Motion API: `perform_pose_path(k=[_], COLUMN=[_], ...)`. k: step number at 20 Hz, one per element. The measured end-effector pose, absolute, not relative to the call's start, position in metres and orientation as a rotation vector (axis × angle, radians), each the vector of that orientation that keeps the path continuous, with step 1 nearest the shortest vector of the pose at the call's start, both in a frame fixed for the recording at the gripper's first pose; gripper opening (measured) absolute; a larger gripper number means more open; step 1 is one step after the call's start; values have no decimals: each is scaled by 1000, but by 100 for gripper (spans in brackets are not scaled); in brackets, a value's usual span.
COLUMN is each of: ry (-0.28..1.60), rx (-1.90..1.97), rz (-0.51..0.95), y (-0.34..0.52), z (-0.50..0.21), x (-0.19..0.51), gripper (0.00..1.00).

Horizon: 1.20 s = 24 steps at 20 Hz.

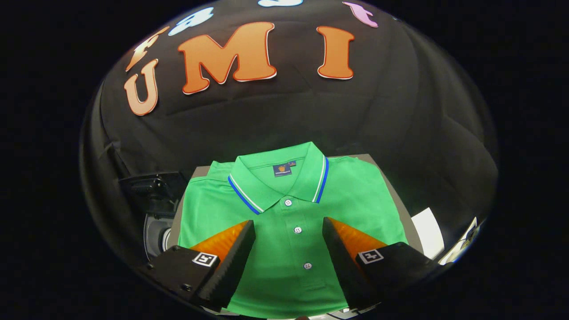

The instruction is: Put the clothes into the washing machine and then close the washing machine lid.

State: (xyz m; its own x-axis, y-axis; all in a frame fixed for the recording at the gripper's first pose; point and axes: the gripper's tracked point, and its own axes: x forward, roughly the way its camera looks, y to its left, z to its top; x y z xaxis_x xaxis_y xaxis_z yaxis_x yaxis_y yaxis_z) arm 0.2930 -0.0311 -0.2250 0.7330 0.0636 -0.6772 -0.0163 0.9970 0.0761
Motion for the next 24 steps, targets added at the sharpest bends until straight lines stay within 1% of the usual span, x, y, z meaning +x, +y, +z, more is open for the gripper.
perform_pose_path(k=[6,10,16,20,22,24], ry=[856,977,1068,1157,1191,1200], rx=[118,88,79,68,82,87], rz=[50,45,73,92,91,106], y=[-30,-29,-29,-26,-24,-24], z=[-237,-239,-238,-238,-236,-231], x=[296,296,298,298,296,297], gripper=[98,98,98,91,78,55])
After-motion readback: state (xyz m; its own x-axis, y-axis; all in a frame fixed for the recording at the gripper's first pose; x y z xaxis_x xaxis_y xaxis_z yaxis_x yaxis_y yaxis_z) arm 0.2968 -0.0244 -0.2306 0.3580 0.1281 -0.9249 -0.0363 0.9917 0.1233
